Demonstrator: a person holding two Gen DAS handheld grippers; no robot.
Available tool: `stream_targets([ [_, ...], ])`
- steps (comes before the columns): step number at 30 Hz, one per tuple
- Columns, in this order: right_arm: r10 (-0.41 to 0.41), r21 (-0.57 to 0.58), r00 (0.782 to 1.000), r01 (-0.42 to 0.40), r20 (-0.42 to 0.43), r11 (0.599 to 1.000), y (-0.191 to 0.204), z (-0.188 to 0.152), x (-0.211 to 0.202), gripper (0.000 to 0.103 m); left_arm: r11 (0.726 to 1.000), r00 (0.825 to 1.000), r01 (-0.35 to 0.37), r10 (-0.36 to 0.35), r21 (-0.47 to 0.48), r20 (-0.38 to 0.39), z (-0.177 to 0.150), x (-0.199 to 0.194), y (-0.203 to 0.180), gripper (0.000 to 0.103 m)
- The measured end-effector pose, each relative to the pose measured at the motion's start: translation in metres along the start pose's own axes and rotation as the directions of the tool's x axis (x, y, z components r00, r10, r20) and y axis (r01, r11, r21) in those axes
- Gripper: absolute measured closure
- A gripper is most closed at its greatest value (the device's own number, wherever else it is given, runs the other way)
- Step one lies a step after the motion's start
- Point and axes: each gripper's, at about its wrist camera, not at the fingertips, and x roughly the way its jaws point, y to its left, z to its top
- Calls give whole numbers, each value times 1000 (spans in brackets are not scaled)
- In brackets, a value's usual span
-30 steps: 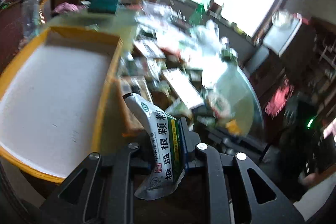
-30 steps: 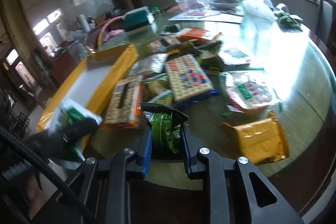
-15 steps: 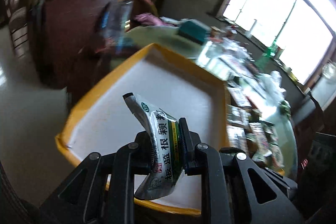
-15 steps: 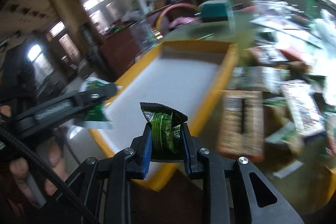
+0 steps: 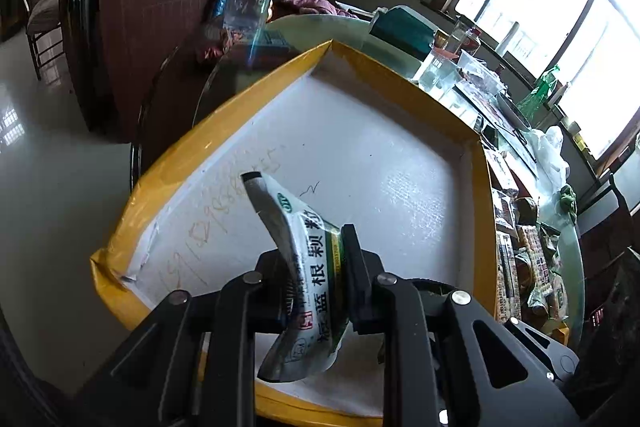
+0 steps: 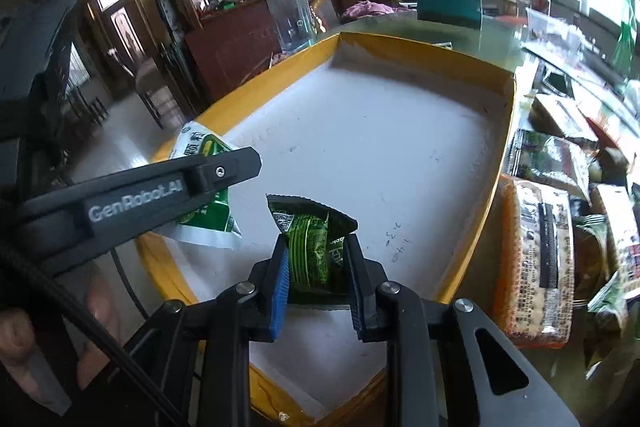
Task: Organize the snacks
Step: 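Carry both snacks into the yellow tray and open both grippers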
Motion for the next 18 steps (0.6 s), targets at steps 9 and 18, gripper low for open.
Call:
stream_targets([
  [9, 30, 25, 999, -31, 39, 999, -3, 0, -5, 58, 1000, 1000, 4, -4, -21, 5, -4, -9, 0, 40],
  [18, 3, 33, 984, -9, 179, 999, -6, -11, -45, 33, 1000, 997, 10, -10, -9, 80, -10, -35, -23, 19],
])
